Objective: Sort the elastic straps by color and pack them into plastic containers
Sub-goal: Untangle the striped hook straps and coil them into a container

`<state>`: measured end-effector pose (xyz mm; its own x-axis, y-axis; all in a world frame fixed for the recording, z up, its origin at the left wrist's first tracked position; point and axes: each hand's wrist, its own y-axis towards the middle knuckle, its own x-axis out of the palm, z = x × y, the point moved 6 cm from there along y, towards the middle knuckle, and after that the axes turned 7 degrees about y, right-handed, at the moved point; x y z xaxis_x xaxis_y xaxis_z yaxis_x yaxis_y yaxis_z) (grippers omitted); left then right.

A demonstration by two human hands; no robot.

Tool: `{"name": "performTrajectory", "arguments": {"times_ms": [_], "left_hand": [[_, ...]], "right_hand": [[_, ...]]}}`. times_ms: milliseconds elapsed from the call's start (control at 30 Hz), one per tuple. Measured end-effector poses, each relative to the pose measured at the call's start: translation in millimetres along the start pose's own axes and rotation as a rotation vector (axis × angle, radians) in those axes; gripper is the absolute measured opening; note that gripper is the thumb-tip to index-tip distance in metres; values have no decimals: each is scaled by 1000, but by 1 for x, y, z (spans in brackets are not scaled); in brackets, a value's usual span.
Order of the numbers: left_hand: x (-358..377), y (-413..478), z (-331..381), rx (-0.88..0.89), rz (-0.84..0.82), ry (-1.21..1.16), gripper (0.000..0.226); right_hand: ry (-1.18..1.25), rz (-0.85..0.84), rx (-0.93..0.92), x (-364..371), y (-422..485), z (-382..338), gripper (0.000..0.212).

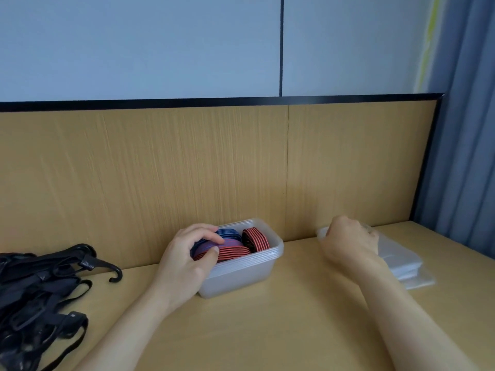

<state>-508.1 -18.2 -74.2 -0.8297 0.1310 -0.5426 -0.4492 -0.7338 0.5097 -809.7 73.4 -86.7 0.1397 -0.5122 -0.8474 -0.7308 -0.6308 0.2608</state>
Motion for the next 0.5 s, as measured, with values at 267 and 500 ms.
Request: {"name": "performTrajectory", "arguments": {"times_ms": [267,500], "left_hand": [[0,0,-1,5,-2,-14,28],[0,0,-2,0,-12,-26,27]], "right_hand": [[1,10,30,0,2,7,24],[85,60,42,2,7,8,10]]}}
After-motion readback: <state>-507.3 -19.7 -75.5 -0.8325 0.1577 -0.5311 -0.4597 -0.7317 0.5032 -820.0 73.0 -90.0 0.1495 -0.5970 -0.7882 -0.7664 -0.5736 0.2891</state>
